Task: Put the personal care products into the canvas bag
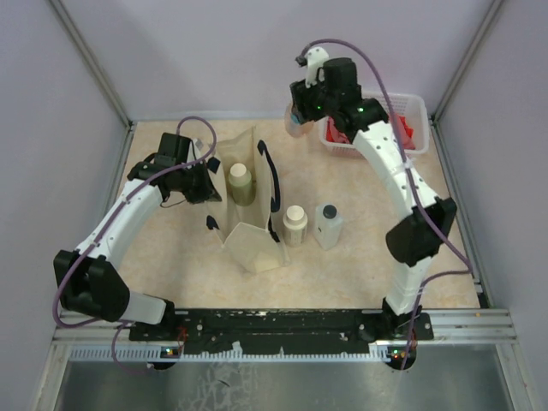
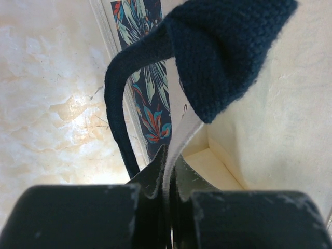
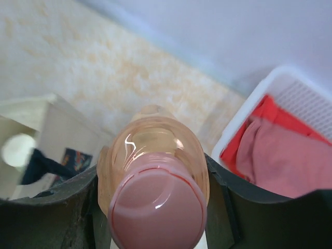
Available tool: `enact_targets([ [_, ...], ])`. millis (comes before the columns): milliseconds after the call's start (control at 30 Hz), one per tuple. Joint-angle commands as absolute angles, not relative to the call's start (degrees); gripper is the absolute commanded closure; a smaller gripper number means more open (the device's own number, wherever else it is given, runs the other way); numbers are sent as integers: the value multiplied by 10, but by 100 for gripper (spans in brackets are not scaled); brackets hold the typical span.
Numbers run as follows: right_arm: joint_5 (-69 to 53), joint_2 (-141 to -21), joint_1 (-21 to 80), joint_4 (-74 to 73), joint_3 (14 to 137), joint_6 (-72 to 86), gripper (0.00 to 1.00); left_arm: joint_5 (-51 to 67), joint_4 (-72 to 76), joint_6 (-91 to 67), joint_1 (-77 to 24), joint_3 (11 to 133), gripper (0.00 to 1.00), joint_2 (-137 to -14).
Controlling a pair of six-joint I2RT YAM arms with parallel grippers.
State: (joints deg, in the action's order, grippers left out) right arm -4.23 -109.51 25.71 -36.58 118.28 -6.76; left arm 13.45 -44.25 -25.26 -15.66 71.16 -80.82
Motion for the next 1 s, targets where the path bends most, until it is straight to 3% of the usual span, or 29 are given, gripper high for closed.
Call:
enact_targets([
  [0, -80, -961, 261, -165, 1206, -28, 100, 138, -413, -250, -158, 713, 95, -814],
  [333, -350, -968, 263, -206, 1278, 69, 100, 146, -402, -251, -159, 702, 95, -809],
  [733, -435, -962, 331, -221, 1163, 48, 100, 140, -415, -251, -159, 725, 95, -802],
  [967, -421, -973, 379, -260, 1115, -72, 100, 150, -420, -263, -158, 736, 95, -794],
])
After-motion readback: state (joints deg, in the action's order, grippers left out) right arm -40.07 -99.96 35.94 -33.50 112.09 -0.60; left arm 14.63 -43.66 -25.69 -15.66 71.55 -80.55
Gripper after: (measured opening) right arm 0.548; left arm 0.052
